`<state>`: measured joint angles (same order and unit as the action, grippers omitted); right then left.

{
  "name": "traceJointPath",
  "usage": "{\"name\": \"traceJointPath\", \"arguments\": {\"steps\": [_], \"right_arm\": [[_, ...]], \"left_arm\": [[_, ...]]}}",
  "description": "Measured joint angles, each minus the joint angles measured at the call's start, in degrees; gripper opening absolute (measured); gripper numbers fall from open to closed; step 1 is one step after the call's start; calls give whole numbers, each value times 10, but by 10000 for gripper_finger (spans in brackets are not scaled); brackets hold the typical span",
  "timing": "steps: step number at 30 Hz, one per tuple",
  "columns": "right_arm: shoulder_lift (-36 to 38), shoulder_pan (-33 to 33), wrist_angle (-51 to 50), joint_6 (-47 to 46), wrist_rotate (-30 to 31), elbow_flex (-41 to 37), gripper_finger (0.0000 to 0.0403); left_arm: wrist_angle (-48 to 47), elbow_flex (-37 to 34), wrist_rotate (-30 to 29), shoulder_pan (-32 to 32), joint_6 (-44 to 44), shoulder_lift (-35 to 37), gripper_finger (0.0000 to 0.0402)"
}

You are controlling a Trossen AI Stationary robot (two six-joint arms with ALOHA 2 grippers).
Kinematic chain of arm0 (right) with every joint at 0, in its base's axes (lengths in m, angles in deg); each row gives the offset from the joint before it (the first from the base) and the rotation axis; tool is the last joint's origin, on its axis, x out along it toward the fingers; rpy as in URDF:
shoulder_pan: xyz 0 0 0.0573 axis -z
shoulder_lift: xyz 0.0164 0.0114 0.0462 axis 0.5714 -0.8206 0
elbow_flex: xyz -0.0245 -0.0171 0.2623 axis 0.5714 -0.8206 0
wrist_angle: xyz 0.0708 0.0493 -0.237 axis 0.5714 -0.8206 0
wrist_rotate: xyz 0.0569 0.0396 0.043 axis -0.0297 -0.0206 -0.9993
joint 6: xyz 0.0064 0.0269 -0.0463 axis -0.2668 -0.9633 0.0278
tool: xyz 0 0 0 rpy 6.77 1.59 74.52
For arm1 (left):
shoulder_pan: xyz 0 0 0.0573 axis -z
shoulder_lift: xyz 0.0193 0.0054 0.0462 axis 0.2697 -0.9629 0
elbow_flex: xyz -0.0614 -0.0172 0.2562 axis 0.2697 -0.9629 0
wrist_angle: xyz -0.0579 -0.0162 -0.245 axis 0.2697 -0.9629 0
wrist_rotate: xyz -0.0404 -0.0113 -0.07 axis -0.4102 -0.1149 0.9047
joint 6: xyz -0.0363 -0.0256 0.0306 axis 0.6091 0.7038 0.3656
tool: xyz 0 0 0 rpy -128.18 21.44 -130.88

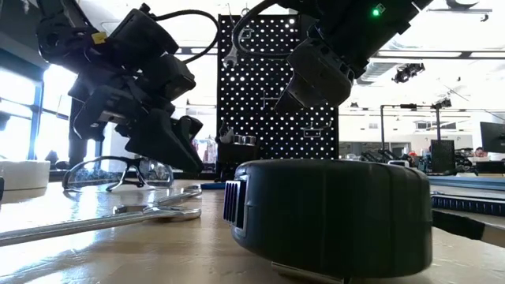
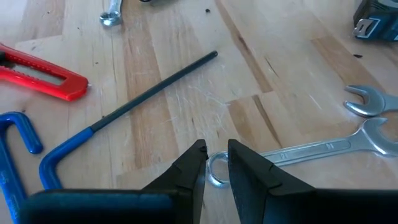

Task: Hang tools onto peg board
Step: Hang the bottom left wrench onto the peg board

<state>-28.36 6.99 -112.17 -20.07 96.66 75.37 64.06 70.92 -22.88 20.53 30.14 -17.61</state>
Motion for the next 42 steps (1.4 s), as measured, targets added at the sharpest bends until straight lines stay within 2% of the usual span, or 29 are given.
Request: {"name": "traceJointPath", "arguments": {"steps": [8,12,20,29,42], "right_arm": [[0,0,2,0,0,0,197],[0,0,3,0,0,0,197],[0,-3,2,0,0,0,197],[0,-3,8,7,-6,0,197],[0,1,76,21,-42,0,197]], "left_arm": [[-1,3,1,0,4,-26,58],[3,24,-23,0,10,-57,65],[-39,76,-25,-11,19,-122,67],[-54,75,-44,-39,39,-116,35],[-95,74,-76,-44,115,-97,31]]}}
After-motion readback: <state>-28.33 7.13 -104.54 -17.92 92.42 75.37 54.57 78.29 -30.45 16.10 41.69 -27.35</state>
